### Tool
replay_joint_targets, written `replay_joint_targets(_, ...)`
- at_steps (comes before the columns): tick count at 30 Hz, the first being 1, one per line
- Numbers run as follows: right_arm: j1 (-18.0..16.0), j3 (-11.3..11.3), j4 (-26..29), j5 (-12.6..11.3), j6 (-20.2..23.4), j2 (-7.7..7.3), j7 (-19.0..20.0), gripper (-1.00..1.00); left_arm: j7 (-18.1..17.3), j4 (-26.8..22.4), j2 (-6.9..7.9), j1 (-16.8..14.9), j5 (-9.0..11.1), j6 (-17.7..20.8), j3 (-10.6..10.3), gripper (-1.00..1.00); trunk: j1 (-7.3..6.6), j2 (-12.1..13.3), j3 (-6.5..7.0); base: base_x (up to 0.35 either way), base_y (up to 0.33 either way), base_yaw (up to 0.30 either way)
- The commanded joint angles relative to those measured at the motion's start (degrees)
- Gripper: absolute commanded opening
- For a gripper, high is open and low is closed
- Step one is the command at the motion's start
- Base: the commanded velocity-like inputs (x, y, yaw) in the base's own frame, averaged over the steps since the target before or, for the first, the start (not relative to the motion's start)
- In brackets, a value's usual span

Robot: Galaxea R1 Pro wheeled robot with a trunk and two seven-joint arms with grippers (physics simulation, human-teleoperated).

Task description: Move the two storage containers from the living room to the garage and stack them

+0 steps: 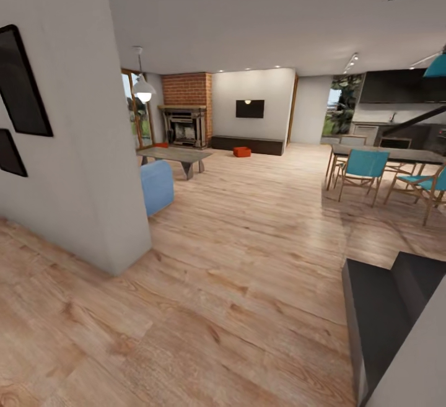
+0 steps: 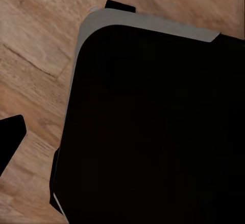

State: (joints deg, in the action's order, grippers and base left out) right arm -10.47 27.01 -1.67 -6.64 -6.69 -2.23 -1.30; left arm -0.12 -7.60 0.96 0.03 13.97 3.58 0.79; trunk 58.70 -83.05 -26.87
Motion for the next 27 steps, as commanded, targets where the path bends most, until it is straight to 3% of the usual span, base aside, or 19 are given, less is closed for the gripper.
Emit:
replay_joint_targets(1, -0.1, 0.5, -0.2, -0.6, -0.3, 0.03, 0.0, 1.0, 0.0, -0.1, 0.01, 0.0, 0.4, 0.4, 0.1, 1.0, 0.03, 0.0, -0.06, 0.329, 0.079, -0.292)
replay_joint_targets(16, -0.1, 0.6, -0.2, -0.5, -0.4, 0.08, 0.0, 1.0, 0.0, -0.1, 0.09, 0.0, 0.4, 0.7, 0.0, 1.0, 0.03, 0.0, -0.06, 0.329, 0.08, -0.282)
replay_joint_targets(27, -0.1, 0.8, -0.2, -0.2, -0.5, 0.01, 0.1, 1.0, -0.1, -0.2, 0.09, 0.0, 0.4, 0.7, 0.0, 1.0, 0.03, 0.0, -0.06, 0.33, 0.08, -0.034)
